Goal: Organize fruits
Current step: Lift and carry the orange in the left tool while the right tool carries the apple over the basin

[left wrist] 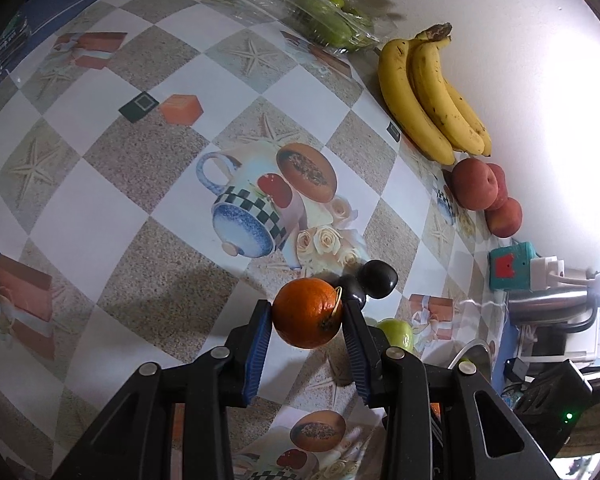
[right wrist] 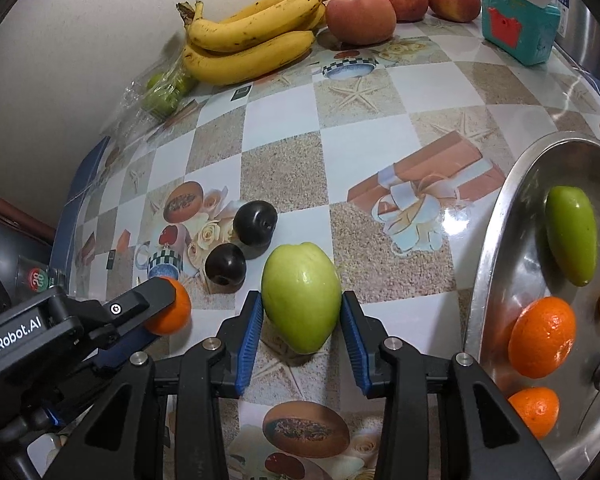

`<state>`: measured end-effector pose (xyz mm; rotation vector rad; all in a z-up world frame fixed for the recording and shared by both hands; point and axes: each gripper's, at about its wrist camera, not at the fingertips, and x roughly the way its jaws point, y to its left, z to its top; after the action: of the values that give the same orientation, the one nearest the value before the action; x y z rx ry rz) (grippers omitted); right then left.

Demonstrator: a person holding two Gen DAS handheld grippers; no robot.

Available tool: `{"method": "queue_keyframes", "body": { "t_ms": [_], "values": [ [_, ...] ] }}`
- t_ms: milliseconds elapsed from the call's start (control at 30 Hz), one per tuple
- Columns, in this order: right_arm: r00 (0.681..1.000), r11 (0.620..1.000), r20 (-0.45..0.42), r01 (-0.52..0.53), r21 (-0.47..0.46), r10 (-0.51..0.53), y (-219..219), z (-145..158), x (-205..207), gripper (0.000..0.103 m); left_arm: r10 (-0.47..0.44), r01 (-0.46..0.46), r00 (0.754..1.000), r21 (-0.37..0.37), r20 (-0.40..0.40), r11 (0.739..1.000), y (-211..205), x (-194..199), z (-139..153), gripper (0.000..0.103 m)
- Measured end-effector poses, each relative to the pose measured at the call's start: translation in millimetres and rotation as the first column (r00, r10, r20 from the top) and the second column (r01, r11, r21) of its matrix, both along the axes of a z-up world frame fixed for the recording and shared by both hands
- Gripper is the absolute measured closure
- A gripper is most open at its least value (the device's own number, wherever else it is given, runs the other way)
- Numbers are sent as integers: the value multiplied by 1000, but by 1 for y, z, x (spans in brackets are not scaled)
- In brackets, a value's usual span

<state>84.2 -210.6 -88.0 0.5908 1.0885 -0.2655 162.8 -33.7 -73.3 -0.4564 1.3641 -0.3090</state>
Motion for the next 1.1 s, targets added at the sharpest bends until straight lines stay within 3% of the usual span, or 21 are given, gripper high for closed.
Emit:
{"method": "queue_keyframes", "body": {
  "t_ms": [467,867,1100],
  "values": [
    [999,1000,42,14,18,-15,-1,13,-9,62,6,-6,999,-2,36,1000,0,-1,11,64],
    [986,997,156,58,48,-65,-14,52,-25,62,23,-25,992,12,127,1000,6,-3,38,64],
    [981,994,167,95,53,-103,-24,60,-36,62,17,-21,986,23,169,1000,3,-7,49,64]
  ]
}}
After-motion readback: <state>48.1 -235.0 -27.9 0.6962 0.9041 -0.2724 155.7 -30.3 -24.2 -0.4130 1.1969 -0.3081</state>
